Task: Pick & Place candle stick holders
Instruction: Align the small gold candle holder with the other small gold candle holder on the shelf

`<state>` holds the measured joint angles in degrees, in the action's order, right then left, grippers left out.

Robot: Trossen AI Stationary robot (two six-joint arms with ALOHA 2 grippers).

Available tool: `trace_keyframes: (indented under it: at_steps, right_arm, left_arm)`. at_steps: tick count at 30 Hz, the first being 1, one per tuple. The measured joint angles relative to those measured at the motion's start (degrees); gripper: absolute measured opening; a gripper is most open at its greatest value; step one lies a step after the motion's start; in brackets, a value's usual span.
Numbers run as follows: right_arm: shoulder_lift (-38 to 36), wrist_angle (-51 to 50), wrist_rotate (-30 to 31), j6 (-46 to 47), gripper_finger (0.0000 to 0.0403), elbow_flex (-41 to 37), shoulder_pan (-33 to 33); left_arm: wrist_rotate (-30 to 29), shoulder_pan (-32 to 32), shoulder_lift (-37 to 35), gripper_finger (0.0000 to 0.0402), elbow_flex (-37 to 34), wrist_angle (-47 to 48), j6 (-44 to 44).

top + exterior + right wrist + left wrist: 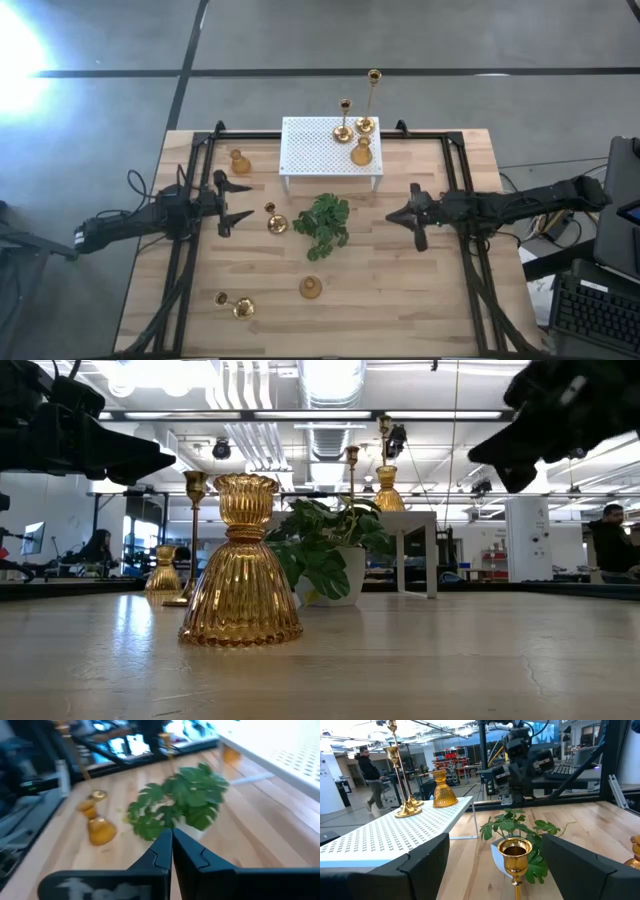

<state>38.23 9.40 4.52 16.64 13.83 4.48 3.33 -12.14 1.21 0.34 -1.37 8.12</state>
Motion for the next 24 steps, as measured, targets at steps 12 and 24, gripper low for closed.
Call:
trace_keyframes:
  at_steps: [12,24]
  right_arm:
    - [-12.96,3.29,-1.72,-9.08,0.0008,-9.01,-0.82]
    - [-26.83,-3.86,-1.54,-11.1,0.0008,-13.31,-0.82]
  left_arm:
    - [0.0,0.01,0.01,0.0319,0.0,-0.02,0.01]
    - [0.0,0.02,0.02,0.0319,0.0,-0.02,0.01]
